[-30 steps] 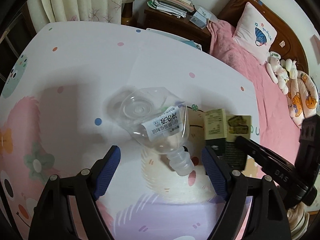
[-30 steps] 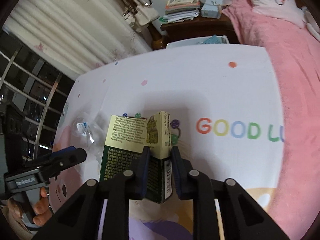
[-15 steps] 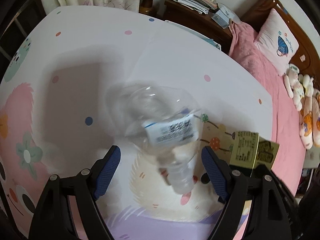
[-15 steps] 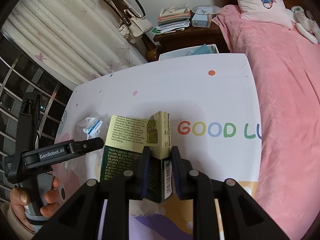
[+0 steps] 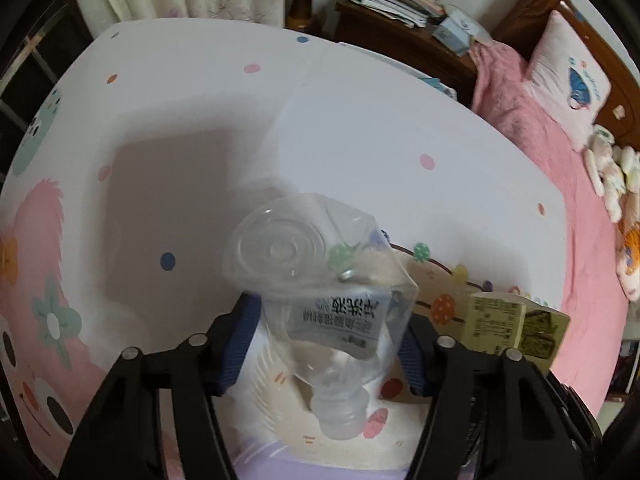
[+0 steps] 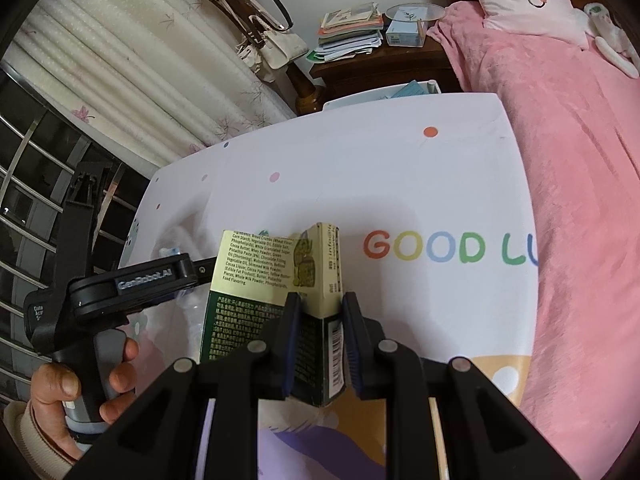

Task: Collect trash
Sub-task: 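Grasp the green tea box with the right tool while the left tool grasps the clear bottle, then lower both tools over the bin and open them to drop bottle and tea box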

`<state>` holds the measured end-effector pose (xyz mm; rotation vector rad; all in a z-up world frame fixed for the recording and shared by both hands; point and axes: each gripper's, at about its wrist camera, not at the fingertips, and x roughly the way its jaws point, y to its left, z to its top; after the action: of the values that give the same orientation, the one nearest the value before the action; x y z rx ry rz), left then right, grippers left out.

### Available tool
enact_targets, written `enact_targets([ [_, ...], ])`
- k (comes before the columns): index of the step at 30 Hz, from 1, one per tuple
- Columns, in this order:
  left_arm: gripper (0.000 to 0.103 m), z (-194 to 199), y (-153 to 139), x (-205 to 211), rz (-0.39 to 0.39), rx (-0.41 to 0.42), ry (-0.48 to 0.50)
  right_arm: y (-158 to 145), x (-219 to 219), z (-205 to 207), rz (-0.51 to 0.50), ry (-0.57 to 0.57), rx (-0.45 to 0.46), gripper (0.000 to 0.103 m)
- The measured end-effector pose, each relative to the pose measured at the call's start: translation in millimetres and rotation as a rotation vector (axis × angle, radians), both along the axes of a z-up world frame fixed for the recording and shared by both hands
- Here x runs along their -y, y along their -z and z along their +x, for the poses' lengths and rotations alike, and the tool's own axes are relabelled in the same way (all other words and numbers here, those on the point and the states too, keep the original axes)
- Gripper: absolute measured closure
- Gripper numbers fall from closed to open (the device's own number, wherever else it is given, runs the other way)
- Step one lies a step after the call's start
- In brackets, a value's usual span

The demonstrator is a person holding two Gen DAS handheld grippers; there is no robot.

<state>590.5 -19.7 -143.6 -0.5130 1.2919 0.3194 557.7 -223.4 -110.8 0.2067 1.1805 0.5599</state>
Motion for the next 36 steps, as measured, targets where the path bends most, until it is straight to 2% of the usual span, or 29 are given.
enact_targets([
  [5,0.055,-16,-11,-1,-0.004,0.038,0.037,-2,-1,-12,0.011,-0.006,-0.003,0.083],
  [6,0.066,-20,-15,0,-0.007,0.050,0.050,-3,-2,-16,0.013,-0.007,-0.004,0.083],
  [8,0.074,-28,-28,2,0.010,0.082,0.086,-6,-3,-23,0.016,-0.013,-0.004,0.083],
  [13,0.075,-54,-36,-1,-0.029,0.084,0.124,-13,-10,-49,0.007,-0.026,-0.001,0.083],
  [21,0.076,-120,-67,3,-0.055,0.168,0.250,-35,-18,-105,0.024,-0.013,0.011,0.083],
  [28,0.076,-224,-108,-2,-0.045,0.235,0.412,-57,-25,-188,0.029,0.043,0.036,0.083],
  [36,0.076,-367,-129,-23,-0.032,0.283,0.639,-69,-51,-334,0.008,0.178,0.066,0.083],
])
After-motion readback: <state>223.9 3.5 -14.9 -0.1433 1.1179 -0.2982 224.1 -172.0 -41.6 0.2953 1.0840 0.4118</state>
